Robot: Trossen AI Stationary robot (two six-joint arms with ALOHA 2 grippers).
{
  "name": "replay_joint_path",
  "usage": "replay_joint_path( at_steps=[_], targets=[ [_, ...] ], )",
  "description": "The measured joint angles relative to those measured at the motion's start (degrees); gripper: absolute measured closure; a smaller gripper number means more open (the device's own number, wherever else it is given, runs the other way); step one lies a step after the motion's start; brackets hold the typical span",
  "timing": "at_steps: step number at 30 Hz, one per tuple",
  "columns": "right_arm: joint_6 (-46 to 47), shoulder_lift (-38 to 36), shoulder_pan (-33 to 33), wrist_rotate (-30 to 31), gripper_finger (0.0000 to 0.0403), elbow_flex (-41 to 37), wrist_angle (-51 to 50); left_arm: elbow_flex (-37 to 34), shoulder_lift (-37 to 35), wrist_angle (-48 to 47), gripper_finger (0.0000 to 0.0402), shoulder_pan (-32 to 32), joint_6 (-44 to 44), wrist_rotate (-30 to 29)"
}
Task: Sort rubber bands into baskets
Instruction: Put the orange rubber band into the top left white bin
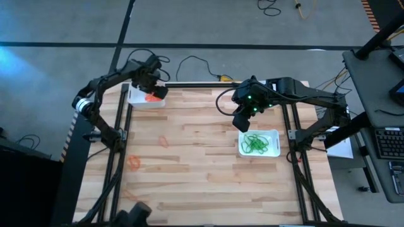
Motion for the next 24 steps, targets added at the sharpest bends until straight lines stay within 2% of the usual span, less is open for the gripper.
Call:
replay_joint_path(
  at_steps=[2,7,12,18,24],
  targets=[
    [0.0,0.0,0.0,0.0,0.039,0.0,0.0,1.9,-2.3,-5.0,0.0184,-2.9,0.8,3.1],
    [0.0,0.0,0.0,0.0,0.039,0.0,0.0,2.8,-9.7,-10.5,0.014,-13.3,1.0,3.3],
    [0.0,0.0,0.0,0.0,0.039,0.0,0.0,0.8,-15.2,-9.8,0.0134,-23.6,-1.3,3.4],
    [0.0,0.0,0.0,0.0,0.039,0.0,0.0,-1.1,-17.9,-9.4,0.0134,-31.7,-3.9,3.7],
    [0.0,0.0,0.0,0.0,0.039,0.0,0.0,-1.0,-19.1,-9.7,0.0138,-37.4,-12.2,13.8]
  ],
)
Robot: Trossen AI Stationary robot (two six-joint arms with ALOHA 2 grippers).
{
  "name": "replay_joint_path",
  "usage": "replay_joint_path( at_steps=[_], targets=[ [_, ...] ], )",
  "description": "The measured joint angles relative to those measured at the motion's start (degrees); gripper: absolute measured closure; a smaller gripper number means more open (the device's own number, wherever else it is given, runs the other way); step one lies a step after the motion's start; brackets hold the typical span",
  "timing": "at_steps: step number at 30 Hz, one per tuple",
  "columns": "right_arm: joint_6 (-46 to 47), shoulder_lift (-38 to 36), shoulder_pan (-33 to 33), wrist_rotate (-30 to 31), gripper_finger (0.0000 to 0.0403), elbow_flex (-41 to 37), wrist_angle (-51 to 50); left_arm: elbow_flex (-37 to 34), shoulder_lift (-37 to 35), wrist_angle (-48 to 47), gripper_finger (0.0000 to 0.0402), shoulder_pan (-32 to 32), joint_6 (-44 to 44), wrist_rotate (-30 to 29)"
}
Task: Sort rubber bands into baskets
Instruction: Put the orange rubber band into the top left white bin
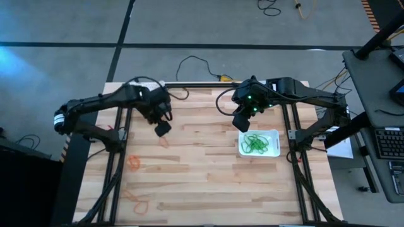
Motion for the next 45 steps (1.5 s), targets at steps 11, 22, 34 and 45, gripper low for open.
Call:
replay_joint_path(
  at_steps=[11,22,34,45],
  targets=[
    [0.0,0.0,0.0,0.0,0.039,0.0,0.0,-4.7,2.4,-1.3,0.0167,-11.8,-20.7,-7.3],
    [0.0,0.0,0.0,0.0,0.039,0.0,0.0,-22.4,3.9,16.2,0.021,-3.9,-22.4,-16.9],
    [0.0,0.0,0.0,0.0,0.039,0.0,0.0,-33.1,7.8,31.4,0.0262,-3.4,-20.6,-21.5],
    [0.0,0.0,0.0,0.0,0.039,0.0,0.0,-29.0,11.9,29.0,0.0392,-4.4,-20.3,-18.2]
  ],
)
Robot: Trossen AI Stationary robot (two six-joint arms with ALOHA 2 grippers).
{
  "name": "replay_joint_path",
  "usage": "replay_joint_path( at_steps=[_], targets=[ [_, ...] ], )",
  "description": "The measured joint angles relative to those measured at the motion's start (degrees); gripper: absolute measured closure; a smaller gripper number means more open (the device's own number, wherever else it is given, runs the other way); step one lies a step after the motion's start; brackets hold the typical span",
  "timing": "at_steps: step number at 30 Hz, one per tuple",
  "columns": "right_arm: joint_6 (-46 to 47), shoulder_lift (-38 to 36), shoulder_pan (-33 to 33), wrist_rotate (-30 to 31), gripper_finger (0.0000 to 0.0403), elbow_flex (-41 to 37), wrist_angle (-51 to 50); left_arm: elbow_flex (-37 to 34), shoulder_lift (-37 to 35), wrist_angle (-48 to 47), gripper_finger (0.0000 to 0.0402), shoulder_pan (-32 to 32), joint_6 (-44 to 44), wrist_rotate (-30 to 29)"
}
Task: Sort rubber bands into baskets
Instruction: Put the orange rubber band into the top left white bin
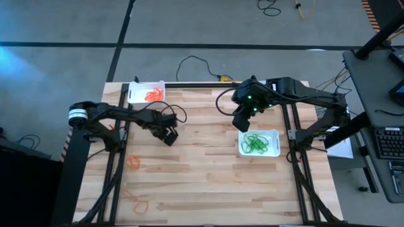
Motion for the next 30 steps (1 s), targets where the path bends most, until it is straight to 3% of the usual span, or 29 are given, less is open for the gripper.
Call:
replay_joint_path(
  at_steps=[6,15,23,30],
  targets=[
    [0.0,0.0,0.0,0.0,0.039,0.0,0.0,7.0,0.0,-8.4,0.04,1.4,-1.2,-1.0],
    [0.0,0.0,0.0,0.0,0.039,0.0,0.0,22.5,-0.1,-19.6,0.0401,0.9,-17.9,-2.3],
    [0.0,0.0,0.0,0.0,0.039,0.0,0.0,34.5,0.9,-32.1,0.0401,1.0,-26.0,-1.3],
    [0.0,0.0,0.0,0.0,0.039,0.0,0.0,44.5,3.8,-43.4,0.0402,0.4,-26.0,-1.4]
  ],
)
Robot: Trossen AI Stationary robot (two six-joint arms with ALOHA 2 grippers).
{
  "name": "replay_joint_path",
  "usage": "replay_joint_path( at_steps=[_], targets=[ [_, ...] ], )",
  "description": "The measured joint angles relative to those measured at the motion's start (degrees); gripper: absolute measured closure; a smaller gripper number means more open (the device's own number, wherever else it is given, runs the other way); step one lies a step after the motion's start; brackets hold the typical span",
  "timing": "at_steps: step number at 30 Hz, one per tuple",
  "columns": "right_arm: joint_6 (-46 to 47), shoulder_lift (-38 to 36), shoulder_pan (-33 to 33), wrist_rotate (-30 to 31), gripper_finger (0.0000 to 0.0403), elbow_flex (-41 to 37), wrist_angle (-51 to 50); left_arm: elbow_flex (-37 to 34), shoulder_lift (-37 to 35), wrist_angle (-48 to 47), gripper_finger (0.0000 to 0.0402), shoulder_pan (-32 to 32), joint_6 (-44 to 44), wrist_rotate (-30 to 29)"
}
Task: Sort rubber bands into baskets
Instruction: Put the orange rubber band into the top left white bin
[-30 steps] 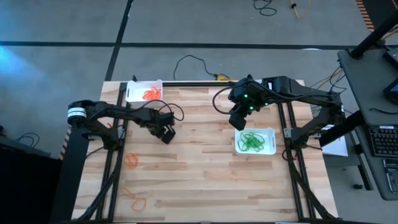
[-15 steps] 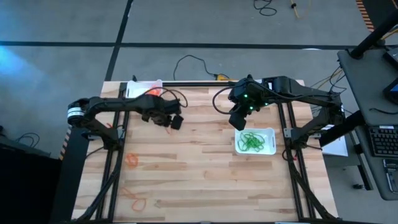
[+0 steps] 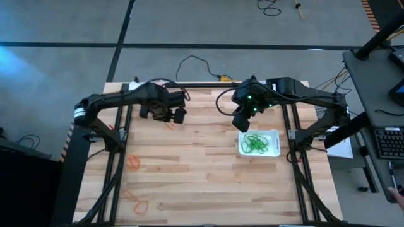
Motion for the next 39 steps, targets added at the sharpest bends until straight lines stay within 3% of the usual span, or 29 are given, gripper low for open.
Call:
replay_joint_path(
  at_steps=[6,11,17,23,31,36,39],
  targets=[
    [0.0,0.0,0.0,0.0,0.039,0.0,0.0,-1.0,0.5,-3.8,0.0402,3.3,7.8,-2.4],
    [0.0,0.0,0.0,0.0,0.039,0.0,0.0,-5.0,-0.4,-1.6,0.0402,10.7,18.0,-5.6],
    [0.0,0.0,0.0,0.0,0.039,0.0,0.0,-8.9,-1.6,8.4,0.0401,22.3,34.8,-14.7],
    [0.0,0.0,0.0,0.0,0.039,0.0,0.0,-12.7,-1.7,22.0,0.0401,35.1,51.8,-14.9],
    [0.0,0.0,0.0,0.0,0.039,0.0,0.0,-21.3,-1.3,32.3,0.0401,41.6,60.9,-14.5],
    [0.0,0.0,0.0,0.0,0.039,0.0,0.0,-25.9,-1.3,37.0,0.0399,42.7,60.0,-13.2],
    [0.0,0.0,0.0,0.0,0.039,0.0,0.0,-26.8,-1.3,35.9,0.0377,42.7,59.8,-12.6]
  ],
)
